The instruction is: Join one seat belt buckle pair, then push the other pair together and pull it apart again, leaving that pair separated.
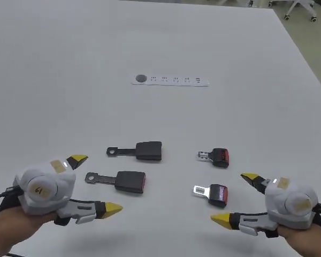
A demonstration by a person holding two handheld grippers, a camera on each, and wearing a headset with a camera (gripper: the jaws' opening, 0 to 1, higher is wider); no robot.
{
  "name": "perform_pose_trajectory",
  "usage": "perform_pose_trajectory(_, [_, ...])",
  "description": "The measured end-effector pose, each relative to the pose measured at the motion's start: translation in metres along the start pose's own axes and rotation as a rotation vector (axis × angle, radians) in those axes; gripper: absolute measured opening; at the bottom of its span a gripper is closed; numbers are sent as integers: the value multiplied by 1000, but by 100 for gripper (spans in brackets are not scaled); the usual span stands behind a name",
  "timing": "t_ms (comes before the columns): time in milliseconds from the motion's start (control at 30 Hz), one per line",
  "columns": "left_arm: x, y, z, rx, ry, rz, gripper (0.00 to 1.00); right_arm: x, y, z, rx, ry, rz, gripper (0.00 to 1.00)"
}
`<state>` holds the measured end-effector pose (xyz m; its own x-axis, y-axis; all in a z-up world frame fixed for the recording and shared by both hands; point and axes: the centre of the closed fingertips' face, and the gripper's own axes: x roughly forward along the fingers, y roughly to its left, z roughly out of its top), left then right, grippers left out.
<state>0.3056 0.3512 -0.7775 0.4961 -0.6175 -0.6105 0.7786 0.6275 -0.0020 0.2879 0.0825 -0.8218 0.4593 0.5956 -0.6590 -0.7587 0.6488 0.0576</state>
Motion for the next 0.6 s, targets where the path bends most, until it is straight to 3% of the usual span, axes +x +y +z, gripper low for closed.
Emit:
perform_pose_trajectory(167, [14, 0, 0, 17, 23, -38, 91, 3, -4, -4, -3, 20, 18, 85])
perform_pose_trajectory(600, [45, -1, -6, 45, 66, -118, 87, 19, 2, -19, -50, 102, 127, 84])
